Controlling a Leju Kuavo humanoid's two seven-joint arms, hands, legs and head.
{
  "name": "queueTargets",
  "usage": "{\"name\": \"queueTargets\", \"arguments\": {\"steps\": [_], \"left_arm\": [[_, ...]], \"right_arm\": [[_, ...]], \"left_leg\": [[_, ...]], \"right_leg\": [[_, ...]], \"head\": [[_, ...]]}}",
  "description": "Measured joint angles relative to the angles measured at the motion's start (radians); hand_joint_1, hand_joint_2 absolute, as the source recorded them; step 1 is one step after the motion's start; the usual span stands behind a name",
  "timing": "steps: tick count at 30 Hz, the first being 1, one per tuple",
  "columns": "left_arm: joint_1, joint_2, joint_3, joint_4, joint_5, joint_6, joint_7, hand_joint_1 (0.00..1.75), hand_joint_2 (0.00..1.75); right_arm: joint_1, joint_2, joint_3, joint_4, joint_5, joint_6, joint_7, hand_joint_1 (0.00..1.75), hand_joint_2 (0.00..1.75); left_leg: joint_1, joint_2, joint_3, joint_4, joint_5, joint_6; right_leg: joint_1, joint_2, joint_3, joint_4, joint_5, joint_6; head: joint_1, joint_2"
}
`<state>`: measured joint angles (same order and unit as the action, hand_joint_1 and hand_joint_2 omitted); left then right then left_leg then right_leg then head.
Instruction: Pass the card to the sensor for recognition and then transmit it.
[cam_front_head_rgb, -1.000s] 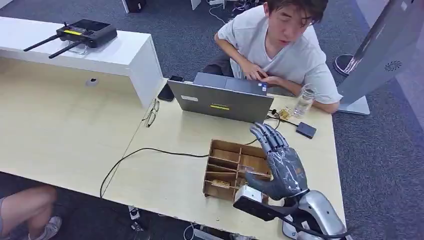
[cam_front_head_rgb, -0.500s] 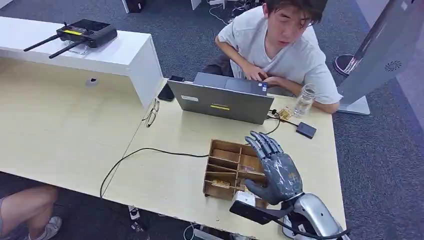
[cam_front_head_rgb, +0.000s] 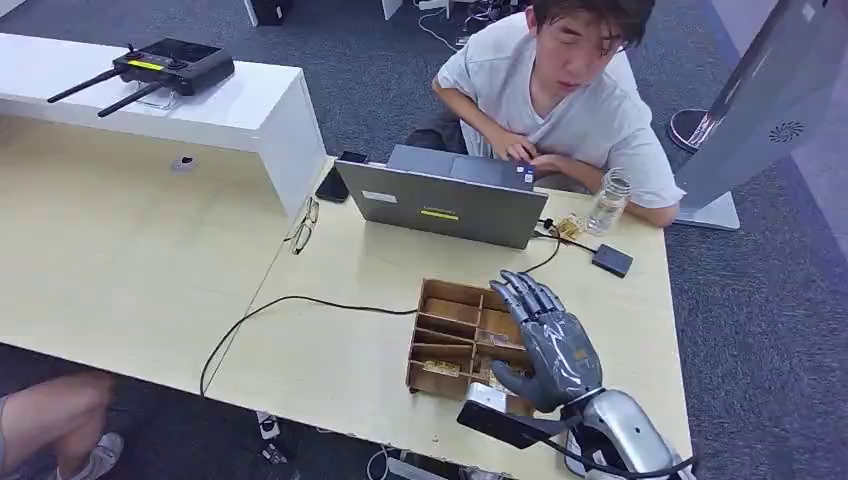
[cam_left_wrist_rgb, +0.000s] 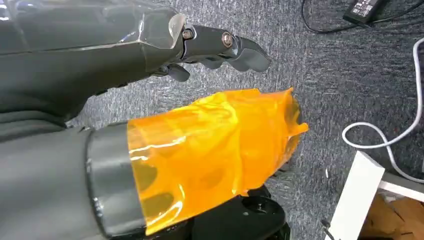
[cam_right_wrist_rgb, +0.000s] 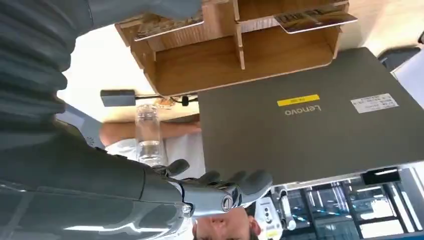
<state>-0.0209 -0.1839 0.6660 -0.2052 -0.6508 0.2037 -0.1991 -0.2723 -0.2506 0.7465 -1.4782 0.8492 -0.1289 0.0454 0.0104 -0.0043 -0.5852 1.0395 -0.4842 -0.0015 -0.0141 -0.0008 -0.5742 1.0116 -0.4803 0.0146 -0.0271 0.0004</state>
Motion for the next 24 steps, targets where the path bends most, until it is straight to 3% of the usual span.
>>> {"name": "queueTargets", "arguments": {"steps": [13, 18, 24], "left_arm": [[0.0, 0.0, 0.008, 0.0, -0.01, -0.003, 0.001, 0.0, 0.0], [0.0, 0.0, 0.012, 0.0, -0.011, -0.004, 0.001, 0.0, 0.0], [0.0, 0.0, 0.015, 0.0, -0.013, -0.004, 0.001, 0.0, 0.0]], "right_arm": [[0.005, 0.0, 0.0, 0.029, 0.028, 0.0, 0.009, 0.31, 1.75], [0.009, 0.0, 0.0, 0.042, 0.029, 0.0, 0.013, 0.58, 1.75], [0.016, 0.0, -0.001, 0.051, 0.029, 0.0, 0.018, 0.56, 1.75]], "left_leg": [[0.0, 0.0, 0.0, 0.0, 0.0, 0.0], [0.0, 0.0, 0.0, 0.0, 0.0, 0.0], [0.0, 0.0, 0.0, 0.0, 0.0, 0.0]], "right_leg": [[0.0, 0.0, 0.0, 0.0, 0.0, 0.0], [0.0, 0.0, 0.0, 0.0, 0.0, 0.0], [0.0, 0.0, 0.0, 0.0, 0.0, 0.0]], "head": [[0.0, 0.0], [0.0, 0.0], [0.0, 0.0]]}}
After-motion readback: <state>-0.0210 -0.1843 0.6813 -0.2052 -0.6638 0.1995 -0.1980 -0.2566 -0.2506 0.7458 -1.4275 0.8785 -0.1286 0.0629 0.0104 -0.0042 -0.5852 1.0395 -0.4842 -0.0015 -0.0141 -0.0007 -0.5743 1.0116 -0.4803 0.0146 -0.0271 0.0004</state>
